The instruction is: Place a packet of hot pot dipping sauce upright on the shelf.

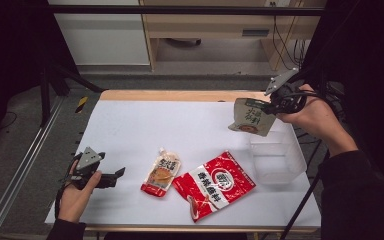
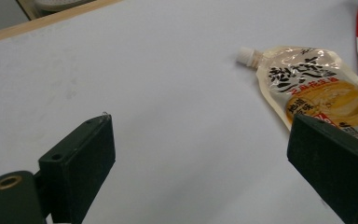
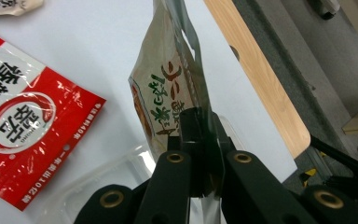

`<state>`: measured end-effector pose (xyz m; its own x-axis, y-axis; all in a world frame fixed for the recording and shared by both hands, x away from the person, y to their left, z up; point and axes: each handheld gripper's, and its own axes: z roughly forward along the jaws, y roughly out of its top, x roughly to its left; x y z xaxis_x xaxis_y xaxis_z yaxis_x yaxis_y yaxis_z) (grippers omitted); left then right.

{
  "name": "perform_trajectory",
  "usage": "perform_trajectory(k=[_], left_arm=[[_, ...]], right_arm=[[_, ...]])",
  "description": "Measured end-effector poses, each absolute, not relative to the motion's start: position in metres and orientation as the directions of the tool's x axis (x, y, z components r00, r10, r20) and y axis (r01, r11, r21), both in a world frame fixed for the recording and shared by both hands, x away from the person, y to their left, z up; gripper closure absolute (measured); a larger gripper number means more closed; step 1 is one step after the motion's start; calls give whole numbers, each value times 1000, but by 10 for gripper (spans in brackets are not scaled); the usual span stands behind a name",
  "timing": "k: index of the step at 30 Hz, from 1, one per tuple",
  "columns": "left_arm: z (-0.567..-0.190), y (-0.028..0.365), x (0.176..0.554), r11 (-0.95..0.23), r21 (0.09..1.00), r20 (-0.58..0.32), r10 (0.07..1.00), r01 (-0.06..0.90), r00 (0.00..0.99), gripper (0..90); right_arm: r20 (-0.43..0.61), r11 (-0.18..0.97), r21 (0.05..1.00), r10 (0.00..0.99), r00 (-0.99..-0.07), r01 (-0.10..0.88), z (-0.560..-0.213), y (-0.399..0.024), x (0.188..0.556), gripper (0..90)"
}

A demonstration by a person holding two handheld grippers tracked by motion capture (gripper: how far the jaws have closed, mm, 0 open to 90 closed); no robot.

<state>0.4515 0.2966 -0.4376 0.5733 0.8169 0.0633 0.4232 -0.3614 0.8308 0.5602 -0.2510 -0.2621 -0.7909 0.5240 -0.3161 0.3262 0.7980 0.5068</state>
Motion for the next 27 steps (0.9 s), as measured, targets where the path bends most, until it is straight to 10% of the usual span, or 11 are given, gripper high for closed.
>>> perform_trajectory(k=[27], left_arm=[[-446,300,452,-368,813,56,821,452,568,75]], right_arm=[[-374,772,523,588,-718,360,-257,-281,568,900]])
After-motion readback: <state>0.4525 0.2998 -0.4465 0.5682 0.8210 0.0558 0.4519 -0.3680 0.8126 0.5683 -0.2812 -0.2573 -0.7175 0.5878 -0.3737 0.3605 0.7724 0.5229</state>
